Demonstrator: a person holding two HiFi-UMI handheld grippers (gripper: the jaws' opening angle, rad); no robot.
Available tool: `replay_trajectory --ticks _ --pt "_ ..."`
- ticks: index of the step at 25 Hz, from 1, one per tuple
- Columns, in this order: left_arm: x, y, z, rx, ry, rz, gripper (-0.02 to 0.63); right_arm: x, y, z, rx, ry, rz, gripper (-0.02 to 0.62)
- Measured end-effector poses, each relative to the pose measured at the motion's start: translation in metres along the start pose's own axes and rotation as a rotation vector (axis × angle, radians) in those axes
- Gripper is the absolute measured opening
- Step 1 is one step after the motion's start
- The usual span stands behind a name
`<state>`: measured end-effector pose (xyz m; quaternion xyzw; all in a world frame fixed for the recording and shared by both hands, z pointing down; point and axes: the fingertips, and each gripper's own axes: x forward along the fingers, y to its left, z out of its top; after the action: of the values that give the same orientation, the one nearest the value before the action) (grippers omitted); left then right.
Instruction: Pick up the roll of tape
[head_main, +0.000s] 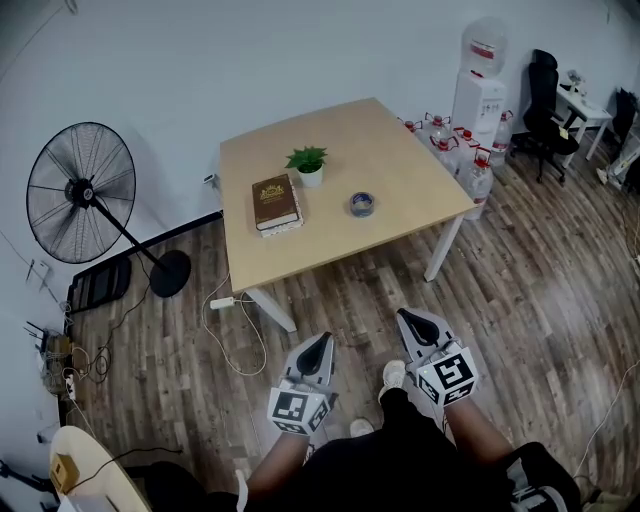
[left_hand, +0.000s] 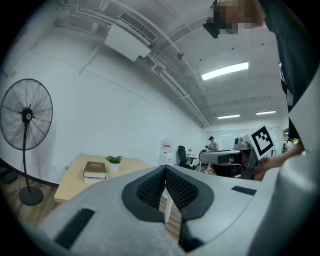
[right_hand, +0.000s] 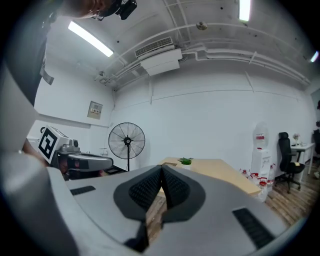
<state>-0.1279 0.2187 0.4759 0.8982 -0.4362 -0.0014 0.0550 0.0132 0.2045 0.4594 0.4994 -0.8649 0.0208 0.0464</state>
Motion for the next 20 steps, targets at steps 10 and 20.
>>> replay_trajectory --ticks 10,20 --pt "0.078 0.037 0.009 0.007 0.000 0.016 0.000 0.065 -0.064 0.012 -0.005 -0.015 -0.006 -0.006" --pt "0.189 0.053 0.021 0.037 0.014 0.034 0.000 0.125 -0.164 0.013 -0.037 0.010 -0.004 -0.006"
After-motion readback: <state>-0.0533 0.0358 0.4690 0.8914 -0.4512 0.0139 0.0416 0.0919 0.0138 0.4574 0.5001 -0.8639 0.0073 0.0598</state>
